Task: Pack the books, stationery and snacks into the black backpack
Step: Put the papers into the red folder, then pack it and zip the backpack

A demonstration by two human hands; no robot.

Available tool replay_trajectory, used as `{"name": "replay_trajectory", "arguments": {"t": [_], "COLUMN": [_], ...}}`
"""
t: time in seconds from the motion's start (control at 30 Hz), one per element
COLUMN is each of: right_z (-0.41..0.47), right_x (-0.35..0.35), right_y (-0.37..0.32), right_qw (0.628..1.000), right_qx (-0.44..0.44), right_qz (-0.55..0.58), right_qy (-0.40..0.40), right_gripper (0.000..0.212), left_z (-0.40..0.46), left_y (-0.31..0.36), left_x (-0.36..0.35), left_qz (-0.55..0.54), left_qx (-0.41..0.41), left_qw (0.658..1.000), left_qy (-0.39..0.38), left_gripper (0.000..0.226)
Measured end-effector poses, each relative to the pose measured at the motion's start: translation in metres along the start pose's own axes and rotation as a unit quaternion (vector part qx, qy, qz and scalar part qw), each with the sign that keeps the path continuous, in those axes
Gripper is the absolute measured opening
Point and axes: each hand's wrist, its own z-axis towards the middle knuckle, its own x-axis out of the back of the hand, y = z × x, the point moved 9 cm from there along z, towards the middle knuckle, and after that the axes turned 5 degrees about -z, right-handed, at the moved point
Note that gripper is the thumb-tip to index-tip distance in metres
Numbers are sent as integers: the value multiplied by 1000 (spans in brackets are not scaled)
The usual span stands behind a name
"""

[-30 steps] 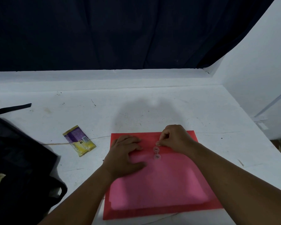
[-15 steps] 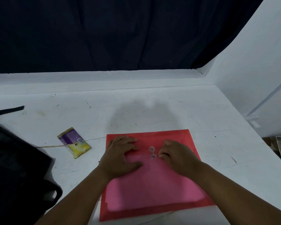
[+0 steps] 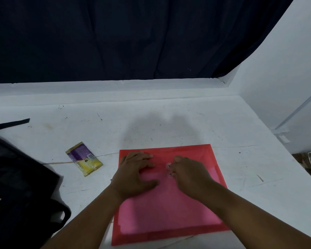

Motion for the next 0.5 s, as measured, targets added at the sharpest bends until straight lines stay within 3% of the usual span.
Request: {"name": "replay_trajectory", "arguments": {"t": [0.23,0.5], "right_z": [-4,-23], "right_x": [-1,2], "right_y": [24,-3], "right_qw": [997,999], "right_qx": [-74,-36], "right_qz": [12,-15], "right_qy": [-30,-21], "right_gripper": [15,23], "left_z": [0,0], "left_y": [0,1], "left_x": [0,-1], "left_qz": [9,7], "left_qx": [5,-3], "left_qw": [1000,1000], "left_qy": [-4,0], "left_gripper": [59,60]}}
